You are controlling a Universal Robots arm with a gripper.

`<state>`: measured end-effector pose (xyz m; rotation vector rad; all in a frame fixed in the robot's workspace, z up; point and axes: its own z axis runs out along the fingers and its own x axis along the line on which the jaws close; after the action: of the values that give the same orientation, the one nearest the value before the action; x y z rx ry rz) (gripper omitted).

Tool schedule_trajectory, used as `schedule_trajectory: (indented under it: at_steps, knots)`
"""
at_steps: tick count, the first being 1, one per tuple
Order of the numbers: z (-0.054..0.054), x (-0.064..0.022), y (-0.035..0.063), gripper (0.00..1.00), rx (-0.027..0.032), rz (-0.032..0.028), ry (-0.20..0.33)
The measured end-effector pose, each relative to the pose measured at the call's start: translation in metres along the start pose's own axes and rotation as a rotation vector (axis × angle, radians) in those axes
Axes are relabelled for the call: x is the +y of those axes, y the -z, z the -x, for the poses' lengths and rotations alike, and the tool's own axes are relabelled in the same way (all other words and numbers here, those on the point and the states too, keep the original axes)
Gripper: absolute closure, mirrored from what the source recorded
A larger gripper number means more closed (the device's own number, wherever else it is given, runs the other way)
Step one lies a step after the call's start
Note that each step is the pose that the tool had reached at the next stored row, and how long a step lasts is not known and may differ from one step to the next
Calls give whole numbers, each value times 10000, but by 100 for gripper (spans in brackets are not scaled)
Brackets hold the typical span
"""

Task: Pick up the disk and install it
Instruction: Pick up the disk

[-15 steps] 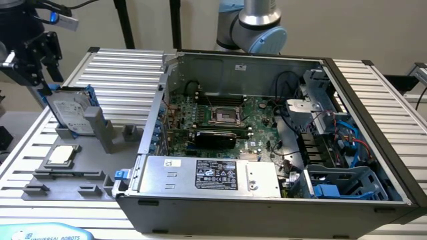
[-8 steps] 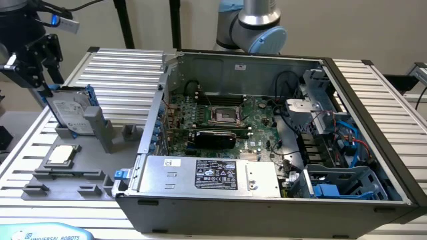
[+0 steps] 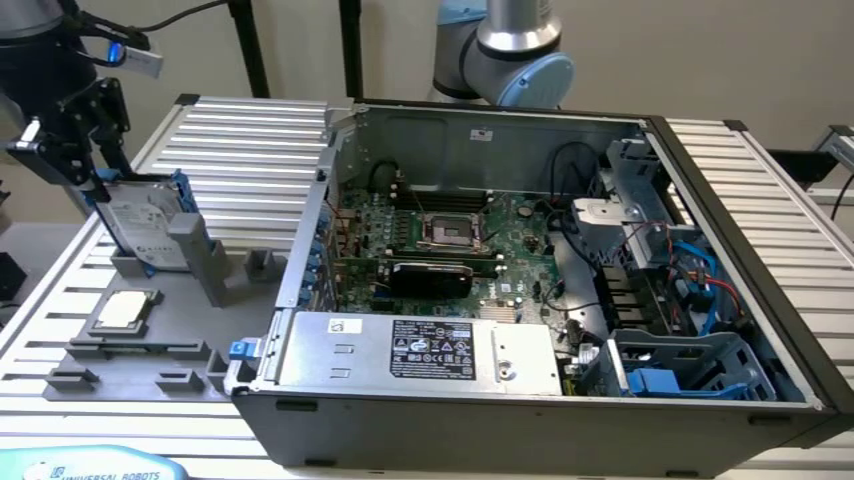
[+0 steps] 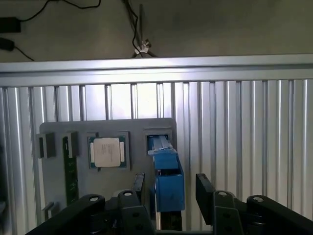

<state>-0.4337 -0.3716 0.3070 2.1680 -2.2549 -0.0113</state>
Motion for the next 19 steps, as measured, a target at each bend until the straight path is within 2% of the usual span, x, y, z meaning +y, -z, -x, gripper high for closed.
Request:
schedule_trajectory:
  at_steps: [4, 10, 19]
  knots:
    - [-21, -1, -70, 46, -19, -14, 1]
    - [-40, -2, -161, 46, -78, -26, 6]
    - [-40, 1, -182, 46, -210, -21, 98]
